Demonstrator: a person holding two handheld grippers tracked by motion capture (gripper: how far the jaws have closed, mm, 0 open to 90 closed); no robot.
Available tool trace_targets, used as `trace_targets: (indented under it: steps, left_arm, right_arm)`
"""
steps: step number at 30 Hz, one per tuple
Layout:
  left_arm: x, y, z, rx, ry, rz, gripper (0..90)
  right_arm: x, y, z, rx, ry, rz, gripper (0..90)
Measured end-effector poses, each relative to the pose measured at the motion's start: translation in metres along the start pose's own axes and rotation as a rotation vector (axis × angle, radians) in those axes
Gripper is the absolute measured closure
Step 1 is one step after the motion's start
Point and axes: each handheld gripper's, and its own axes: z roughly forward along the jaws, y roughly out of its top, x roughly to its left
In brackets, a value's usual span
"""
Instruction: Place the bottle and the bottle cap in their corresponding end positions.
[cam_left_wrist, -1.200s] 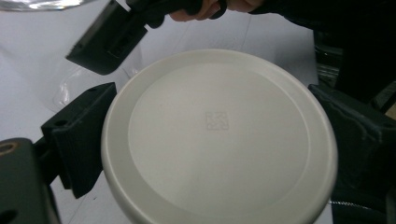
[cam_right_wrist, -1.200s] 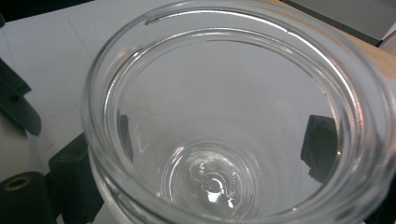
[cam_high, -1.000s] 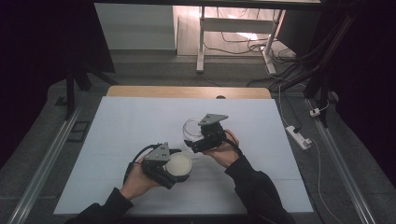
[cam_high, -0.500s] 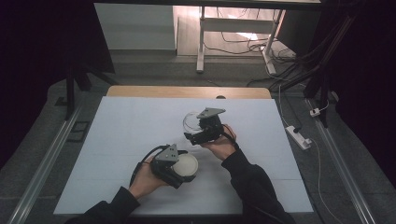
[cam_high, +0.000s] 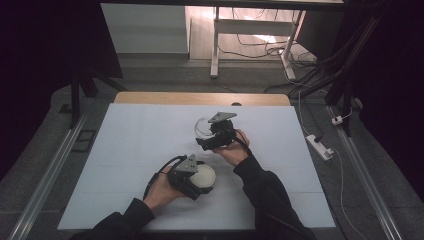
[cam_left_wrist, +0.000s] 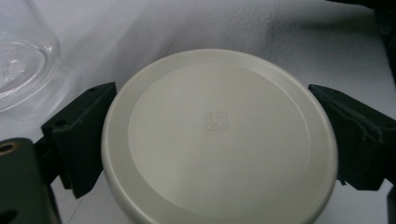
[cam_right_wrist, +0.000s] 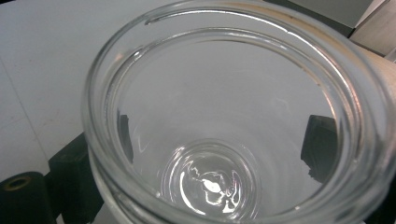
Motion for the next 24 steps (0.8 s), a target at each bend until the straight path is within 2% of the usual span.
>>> trace_targets:
  steps: [8,13,24]
  left_arm:
    - [0.008,0.000,0.010,0.023,0.007,-0.010,7.4]
    - [0.012,-0.001,0.019,0.067,0.008,-0.002,7.3]
    - [0.011,0.000,0.031,0.125,0.027,0.012,7.3]
  right_arm:
    - [-0.004,0.001,0.011,0.006,-0.009,0.007,6.3]
    - [-0.008,-0.002,0.018,0.018,-0.021,0.011,6.3]
    - [-0.014,-0.004,0.027,0.018,-0.032,0.015,6.2]
